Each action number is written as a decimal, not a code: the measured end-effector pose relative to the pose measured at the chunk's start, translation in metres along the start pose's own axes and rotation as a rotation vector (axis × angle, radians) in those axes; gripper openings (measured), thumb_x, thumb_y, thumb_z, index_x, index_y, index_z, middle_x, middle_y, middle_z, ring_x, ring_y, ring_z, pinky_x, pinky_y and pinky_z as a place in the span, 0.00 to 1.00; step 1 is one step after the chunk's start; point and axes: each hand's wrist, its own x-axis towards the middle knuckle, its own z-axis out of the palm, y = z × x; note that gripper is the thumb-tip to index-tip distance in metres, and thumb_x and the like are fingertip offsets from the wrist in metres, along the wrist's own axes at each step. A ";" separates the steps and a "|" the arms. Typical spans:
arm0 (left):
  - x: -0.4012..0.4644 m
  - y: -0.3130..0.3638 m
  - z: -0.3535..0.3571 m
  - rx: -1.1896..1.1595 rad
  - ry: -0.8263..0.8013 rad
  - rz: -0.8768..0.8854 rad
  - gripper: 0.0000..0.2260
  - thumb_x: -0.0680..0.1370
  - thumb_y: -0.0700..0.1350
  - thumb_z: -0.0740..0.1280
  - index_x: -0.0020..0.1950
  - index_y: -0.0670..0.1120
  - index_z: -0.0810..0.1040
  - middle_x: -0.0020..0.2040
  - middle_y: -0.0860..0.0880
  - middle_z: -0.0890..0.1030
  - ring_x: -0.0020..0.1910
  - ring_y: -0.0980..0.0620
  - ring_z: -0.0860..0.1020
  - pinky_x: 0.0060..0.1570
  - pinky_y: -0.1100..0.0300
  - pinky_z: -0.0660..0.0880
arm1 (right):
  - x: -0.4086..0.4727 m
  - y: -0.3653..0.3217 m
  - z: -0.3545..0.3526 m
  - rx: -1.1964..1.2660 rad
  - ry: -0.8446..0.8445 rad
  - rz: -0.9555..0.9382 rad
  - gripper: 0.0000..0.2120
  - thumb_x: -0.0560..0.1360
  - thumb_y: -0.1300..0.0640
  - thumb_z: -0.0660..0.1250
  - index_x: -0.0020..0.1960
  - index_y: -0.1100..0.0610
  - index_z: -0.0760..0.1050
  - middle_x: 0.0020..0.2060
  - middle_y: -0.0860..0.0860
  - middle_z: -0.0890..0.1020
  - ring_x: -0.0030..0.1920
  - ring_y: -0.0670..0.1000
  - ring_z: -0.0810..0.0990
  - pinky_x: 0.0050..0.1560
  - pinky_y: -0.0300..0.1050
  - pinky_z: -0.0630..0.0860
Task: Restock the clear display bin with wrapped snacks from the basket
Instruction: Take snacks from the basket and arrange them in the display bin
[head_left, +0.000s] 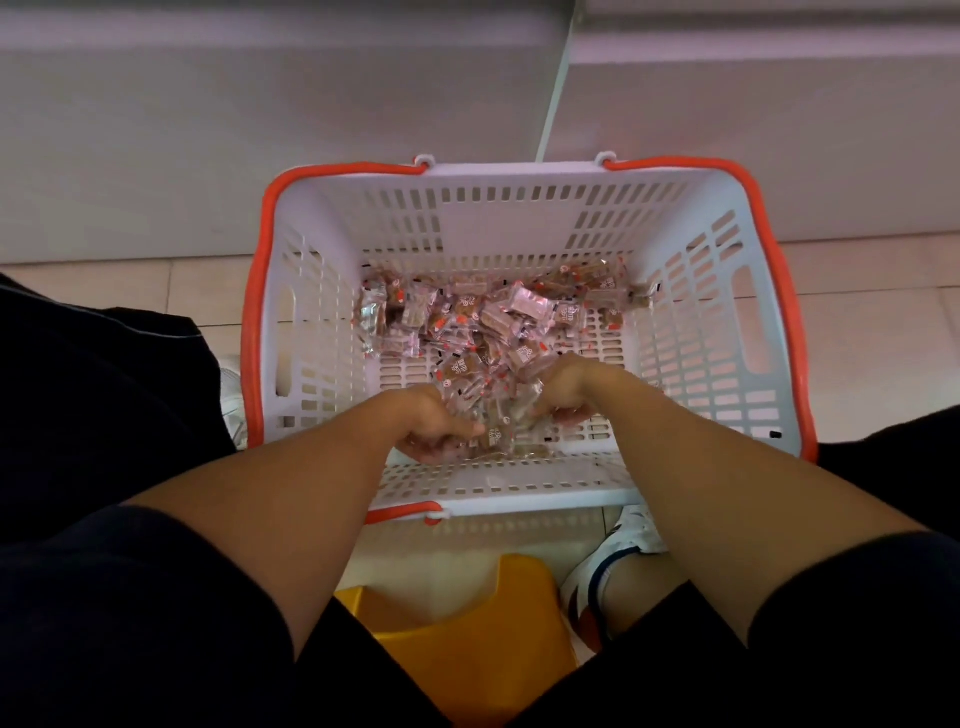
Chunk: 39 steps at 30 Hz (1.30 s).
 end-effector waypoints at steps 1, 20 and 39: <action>-0.008 0.001 -0.005 0.036 0.015 -0.015 0.22 0.70 0.62 0.74 0.42 0.43 0.76 0.26 0.49 0.79 0.23 0.54 0.76 0.28 0.62 0.77 | -0.006 -0.004 -0.006 -0.002 0.027 -0.022 0.18 0.72 0.62 0.76 0.60 0.63 0.78 0.47 0.61 0.84 0.33 0.51 0.76 0.45 0.46 0.78; -0.277 0.079 -0.128 -0.178 -0.288 0.553 0.17 0.74 0.49 0.69 0.58 0.40 0.77 0.54 0.41 0.84 0.56 0.45 0.82 0.46 0.62 0.81 | -0.227 -0.120 -0.065 0.359 0.073 -1.049 0.21 0.64 0.76 0.74 0.52 0.59 0.78 0.46 0.54 0.83 0.39 0.48 0.83 0.44 0.44 0.83; -0.366 0.098 -0.166 -0.039 0.012 0.925 0.21 0.63 0.47 0.79 0.52 0.43 0.78 0.43 0.46 0.84 0.39 0.54 0.83 0.25 0.70 0.71 | -0.334 -0.185 -0.078 -0.132 0.422 -1.299 0.20 0.65 0.69 0.79 0.54 0.59 0.80 0.47 0.54 0.84 0.46 0.48 0.83 0.49 0.40 0.79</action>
